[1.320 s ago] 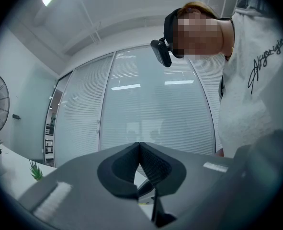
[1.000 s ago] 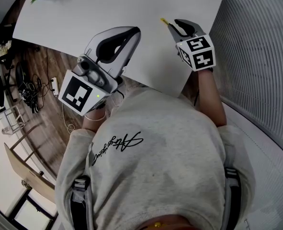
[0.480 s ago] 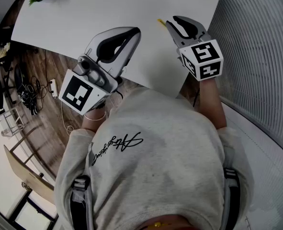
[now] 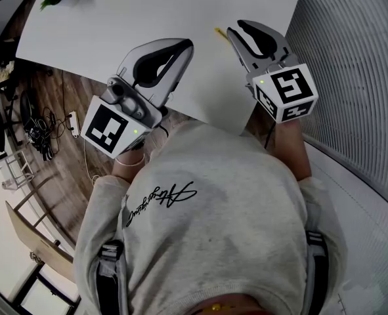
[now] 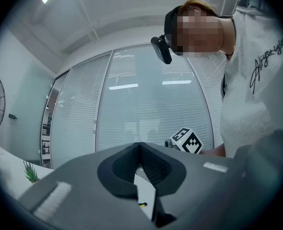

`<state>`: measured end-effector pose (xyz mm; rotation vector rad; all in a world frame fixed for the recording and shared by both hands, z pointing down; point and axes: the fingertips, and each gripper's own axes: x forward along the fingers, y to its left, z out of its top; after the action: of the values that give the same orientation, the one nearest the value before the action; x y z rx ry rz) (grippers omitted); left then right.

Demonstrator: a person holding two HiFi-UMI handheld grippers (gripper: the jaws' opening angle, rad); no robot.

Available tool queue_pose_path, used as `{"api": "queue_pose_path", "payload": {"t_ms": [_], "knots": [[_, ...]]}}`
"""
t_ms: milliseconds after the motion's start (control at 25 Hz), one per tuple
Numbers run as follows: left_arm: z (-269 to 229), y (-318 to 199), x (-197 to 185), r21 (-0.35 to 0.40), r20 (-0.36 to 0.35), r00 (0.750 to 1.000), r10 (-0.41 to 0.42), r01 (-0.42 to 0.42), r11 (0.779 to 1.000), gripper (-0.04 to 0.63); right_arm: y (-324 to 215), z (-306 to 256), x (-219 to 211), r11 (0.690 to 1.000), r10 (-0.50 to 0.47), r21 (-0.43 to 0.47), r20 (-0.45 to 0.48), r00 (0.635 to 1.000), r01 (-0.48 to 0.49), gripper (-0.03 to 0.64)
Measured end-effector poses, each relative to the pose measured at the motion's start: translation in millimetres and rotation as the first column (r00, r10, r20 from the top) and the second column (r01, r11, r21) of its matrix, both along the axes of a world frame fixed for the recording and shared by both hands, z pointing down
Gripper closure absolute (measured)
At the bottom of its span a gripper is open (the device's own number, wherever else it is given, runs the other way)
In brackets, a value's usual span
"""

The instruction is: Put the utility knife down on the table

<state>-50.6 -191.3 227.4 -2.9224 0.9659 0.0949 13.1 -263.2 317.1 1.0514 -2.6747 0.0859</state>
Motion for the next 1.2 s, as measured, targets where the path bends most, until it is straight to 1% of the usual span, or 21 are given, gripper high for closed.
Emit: {"api": "queue_pose_path", "payload": {"t_ms": [280,400,560,760,960,1200], "knots": [[-3.5,0.3,1.1,0.01,0.001,1.0,0.007,-0.007,1.0,0.607,10.7,-37.0,1.4,0.996,-0.017,0.088,0.088,0.996,0.009,0.522],[-6.2,0.7,1.6,0.015,0.003,1.0,0.012,-0.012,1.0,0.607,15.3,-47.2,1.0,0.991,-0.031,0.131,0.11,0.993,0.017,0.523],[-6.6,-0.1,2.1,0.02,0.006,1.0,0.016,-0.016,1.0,0.607,21.6,-54.3,1.3,0.988,-0.049,0.152,0.142,0.989,0.027,0.52],[-11.4,0.4,3.4,0.029,0.006,1.0,0.02,-0.02,0.999,0.607,30.8,-72.5,4.7,0.979,-0.064,0.201,0.173,0.983,0.028,0.523],[-13.0,1.4,4.9,0.031,0.003,1.0,0.023,-0.024,0.999,0.607,40.9,-85.5,6.6,0.971,-0.08,0.238,0.189,0.979,0.034,0.528],[-14.6,-0.4,6.1,0.034,0.0,1.0,0.026,-0.026,0.999,0.607,42.8,-92.1,9.9,0.964,-0.093,0.266,0.222,0.971,0.032,0.538]]}}
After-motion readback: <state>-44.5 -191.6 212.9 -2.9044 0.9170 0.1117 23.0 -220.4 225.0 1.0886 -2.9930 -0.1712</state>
